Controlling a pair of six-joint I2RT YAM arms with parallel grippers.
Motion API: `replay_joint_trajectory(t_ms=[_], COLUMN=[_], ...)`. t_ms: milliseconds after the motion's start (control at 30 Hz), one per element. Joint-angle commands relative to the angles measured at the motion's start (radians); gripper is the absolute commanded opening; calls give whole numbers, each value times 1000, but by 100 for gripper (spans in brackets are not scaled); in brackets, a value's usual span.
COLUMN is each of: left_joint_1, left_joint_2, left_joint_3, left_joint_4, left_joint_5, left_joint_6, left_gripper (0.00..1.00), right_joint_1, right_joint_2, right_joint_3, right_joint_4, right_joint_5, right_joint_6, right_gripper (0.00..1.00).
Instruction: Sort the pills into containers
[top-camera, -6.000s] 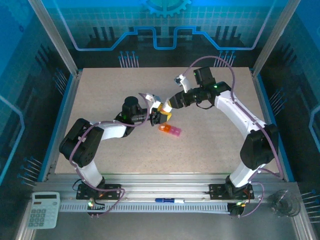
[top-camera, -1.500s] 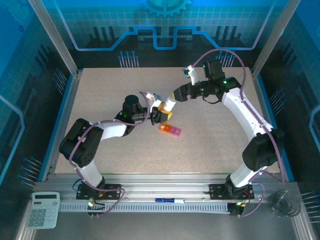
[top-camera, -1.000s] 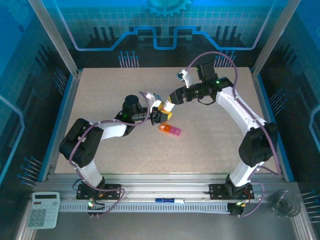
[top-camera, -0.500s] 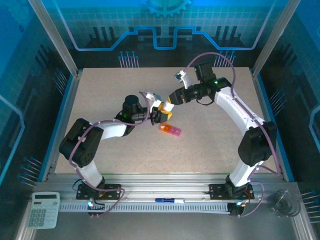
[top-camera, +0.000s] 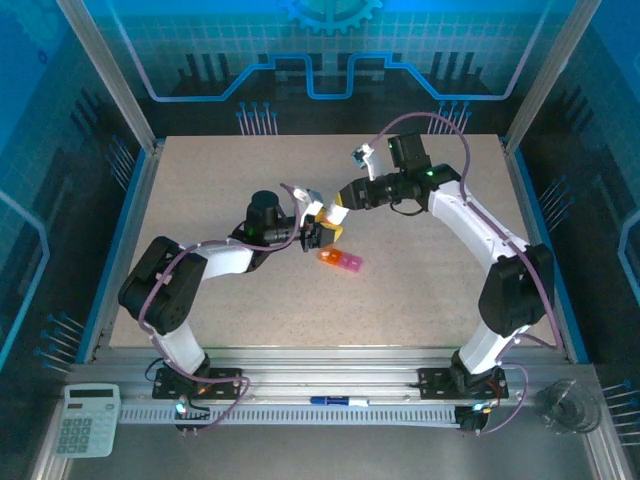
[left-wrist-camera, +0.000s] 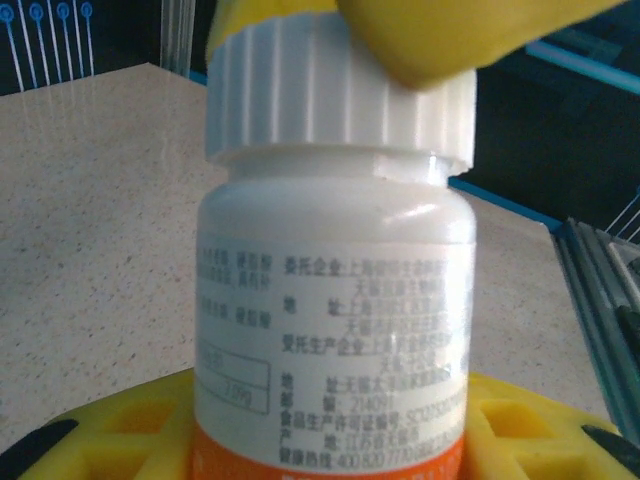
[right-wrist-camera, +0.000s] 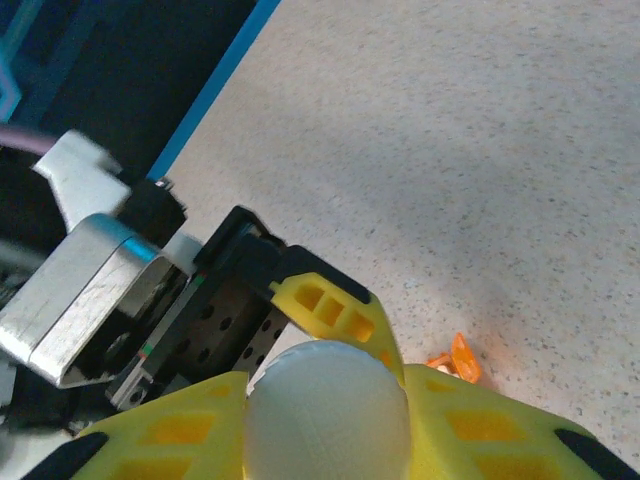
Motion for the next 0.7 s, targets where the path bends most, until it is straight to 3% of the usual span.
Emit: replay_joint_trajectory(t_ms=[0, 233, 667], left_joint_1=[-18, -20, -20], left_joint_2=[-78, -80, -42], left_joint_3=[3, -11, -21], left_joint_4=[102, 92, 172], left_joint_5=[-97, -129, -92], left_joint_6=[90, 114, 67], left_gripper=[0, 0, 0], right_joint_1=[31, 55, -10], right_joint_2=[-25, -47, -95], right_joint_3=[-109, -172, -51], right_joint_4=[82, 174, 130], right_joint_5=[141, 165, 93], right_joint_6=[257, 397, 321], right_gripper=[30, 34, 70])
